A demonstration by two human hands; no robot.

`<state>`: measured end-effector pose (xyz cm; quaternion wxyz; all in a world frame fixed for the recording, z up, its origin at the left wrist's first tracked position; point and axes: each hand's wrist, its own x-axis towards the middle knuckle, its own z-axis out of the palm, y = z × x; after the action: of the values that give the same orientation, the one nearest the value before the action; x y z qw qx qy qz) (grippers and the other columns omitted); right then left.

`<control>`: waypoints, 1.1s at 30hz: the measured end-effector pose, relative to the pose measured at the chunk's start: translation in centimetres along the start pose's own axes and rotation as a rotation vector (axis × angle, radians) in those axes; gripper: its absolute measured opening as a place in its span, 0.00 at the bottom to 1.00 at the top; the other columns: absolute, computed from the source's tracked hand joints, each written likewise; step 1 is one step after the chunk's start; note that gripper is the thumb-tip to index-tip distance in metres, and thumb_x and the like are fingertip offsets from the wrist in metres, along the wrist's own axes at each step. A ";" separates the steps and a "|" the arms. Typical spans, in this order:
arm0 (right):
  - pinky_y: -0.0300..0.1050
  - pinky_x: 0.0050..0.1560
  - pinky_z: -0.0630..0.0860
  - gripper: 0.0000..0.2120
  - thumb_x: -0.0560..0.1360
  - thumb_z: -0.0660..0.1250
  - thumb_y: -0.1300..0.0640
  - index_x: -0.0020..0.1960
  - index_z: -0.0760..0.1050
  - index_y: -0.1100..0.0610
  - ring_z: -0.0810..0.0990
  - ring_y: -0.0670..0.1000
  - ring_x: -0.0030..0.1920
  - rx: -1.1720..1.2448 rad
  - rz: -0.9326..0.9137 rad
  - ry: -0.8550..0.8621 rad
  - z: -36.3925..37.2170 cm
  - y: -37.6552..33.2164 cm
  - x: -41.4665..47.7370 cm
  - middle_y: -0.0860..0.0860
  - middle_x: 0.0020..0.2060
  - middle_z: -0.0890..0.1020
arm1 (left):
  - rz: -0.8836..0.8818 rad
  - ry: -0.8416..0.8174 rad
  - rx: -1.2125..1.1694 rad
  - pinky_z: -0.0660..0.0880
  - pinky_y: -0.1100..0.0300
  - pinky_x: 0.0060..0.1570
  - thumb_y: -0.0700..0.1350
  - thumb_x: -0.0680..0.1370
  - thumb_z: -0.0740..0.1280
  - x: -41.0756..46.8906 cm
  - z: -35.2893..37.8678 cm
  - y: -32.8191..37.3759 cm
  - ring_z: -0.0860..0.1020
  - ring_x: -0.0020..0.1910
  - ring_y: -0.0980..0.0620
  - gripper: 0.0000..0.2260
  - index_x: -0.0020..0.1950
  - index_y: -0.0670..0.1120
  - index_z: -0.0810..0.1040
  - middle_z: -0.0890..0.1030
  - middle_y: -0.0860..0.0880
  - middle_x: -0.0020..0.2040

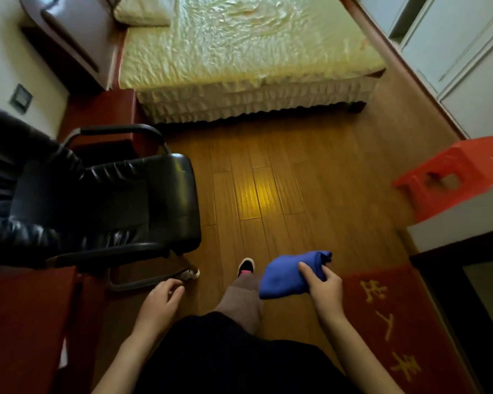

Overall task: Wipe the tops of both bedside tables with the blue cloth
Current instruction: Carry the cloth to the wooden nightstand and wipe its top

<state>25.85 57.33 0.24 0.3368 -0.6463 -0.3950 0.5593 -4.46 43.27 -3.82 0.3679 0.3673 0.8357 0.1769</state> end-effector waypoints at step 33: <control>0.37 0.42 0.77 0.07 0.74 0.71 0.59 0.52 0.80 0.57 0.83 0.47 0.48 -0.403 -0.119 -0.522 26.8 -40.2 62.9 0.50 0.45 0.85 | -0.321 0.377 -0.313 0.73 0.58 0.49 0.48 0.81 0.60 52.2 -13.0 33.1 0.76 0.52 0.53 0.11 0.59 0.47 0.78 0.79 0.49 0.56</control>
<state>-2.08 131.48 2.87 0.1219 -0.5104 -0.6077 0.5961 -22.09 103.84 -1.72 0.2815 0.1299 0.8993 0.3083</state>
